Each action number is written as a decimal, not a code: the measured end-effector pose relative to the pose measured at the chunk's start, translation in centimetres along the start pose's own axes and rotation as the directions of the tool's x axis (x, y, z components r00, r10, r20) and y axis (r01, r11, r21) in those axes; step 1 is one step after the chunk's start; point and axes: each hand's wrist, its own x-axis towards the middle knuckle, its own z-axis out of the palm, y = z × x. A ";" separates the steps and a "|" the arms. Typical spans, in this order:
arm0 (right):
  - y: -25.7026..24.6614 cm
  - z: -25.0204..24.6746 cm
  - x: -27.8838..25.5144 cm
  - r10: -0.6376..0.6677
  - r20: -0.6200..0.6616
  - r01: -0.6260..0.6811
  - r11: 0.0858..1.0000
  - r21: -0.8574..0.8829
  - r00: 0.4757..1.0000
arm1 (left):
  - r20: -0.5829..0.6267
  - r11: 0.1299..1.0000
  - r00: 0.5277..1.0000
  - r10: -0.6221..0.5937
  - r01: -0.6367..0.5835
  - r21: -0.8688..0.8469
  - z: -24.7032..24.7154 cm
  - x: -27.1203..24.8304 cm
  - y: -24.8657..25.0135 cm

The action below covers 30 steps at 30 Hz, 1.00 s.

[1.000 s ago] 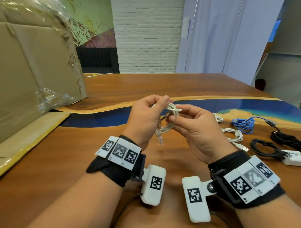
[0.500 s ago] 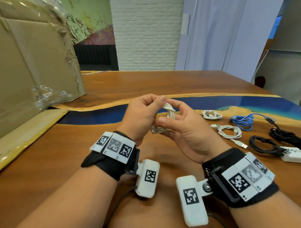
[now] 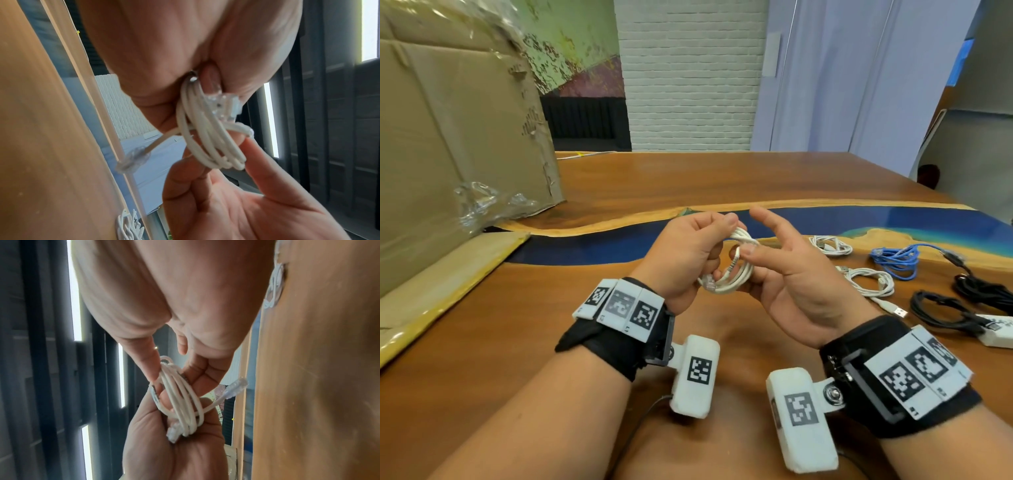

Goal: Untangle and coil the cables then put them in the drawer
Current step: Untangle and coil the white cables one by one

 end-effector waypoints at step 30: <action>-0.8 0.4 -0.6 -0.343 -0.213 0.235 0.882 -0.410 0.915 | -0.093 0.921 0.940 0.328 -0.296 0.251 0.3 -0.3 1.0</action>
